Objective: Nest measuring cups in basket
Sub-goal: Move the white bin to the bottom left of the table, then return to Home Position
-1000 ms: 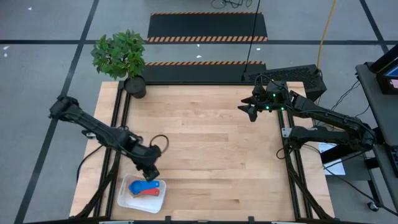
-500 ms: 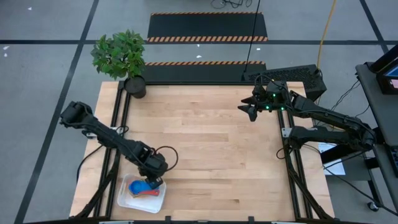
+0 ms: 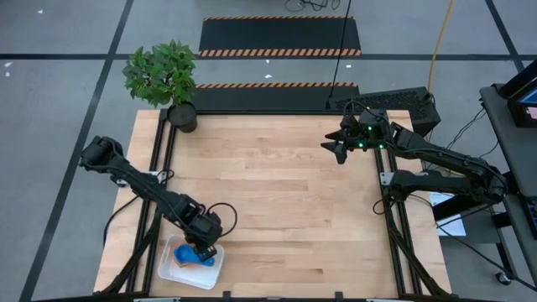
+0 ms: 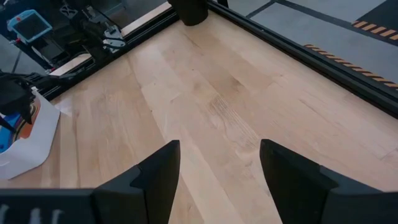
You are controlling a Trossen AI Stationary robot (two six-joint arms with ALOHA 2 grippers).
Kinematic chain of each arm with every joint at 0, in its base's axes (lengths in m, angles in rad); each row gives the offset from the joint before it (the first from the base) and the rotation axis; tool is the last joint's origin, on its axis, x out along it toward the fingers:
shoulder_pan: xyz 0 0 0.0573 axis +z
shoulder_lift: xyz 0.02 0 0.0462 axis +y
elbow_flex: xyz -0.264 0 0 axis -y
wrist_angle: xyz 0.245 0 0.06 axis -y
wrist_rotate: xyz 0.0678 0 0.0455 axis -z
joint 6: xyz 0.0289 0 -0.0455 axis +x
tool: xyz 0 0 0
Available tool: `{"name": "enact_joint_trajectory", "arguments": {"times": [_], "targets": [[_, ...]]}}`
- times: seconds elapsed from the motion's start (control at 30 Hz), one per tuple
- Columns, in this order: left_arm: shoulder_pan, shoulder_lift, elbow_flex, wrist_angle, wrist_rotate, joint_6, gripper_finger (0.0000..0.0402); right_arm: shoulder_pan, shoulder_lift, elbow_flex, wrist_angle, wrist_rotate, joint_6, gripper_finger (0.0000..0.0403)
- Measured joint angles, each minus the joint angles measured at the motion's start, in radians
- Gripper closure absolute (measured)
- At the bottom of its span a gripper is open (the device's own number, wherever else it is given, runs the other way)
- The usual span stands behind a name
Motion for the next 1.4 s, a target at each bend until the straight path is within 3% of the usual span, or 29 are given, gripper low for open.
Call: {"name": "enact_joint_trajectory", "arguments": {"times": [0.27, 0.63, 0.9, 1.13, 1.27, 1.4], "targets": [[0.039, -0.06, 0.008, 0.001, -0.005, -0.06, 0.0252, 0.0, 0.0, 0.0, 0.033, 0.0, 0.0, 0.0188], [0.263, -0.247, 0.067, 0.004, -0.342, 0.131, 0.0252, 0.0, -0.007, 0.0, 0.229, -0.004, -0.026, 0.0194], [0.393, -0.321, 0.071, 0.012, -0.596, 0.416, 0.0252, 0.031, -0.057, 0.0, 0.229, -0.005, -0.026, 0.0277], [0.472, -0.348, 0.07, 0.033, -0.615, 0.481, 0.0253, 0.074, -0.111, 0.0, 0.229, -0.005, -0.026, 0.039], [0.5, -0.373, 0.06, 0.062, -0.584, 0.628, 0.0286, 0.099, -0.12, 0.0, 0.229, 0.0, -0.019, 0.0392], [0.548, -0.413, 0.024, 0.072, -0.525, 0.765, 0.0362, 0.131, -0.119, 0.0, 0.227, 0.001, 0.005, 0.0401]]}}
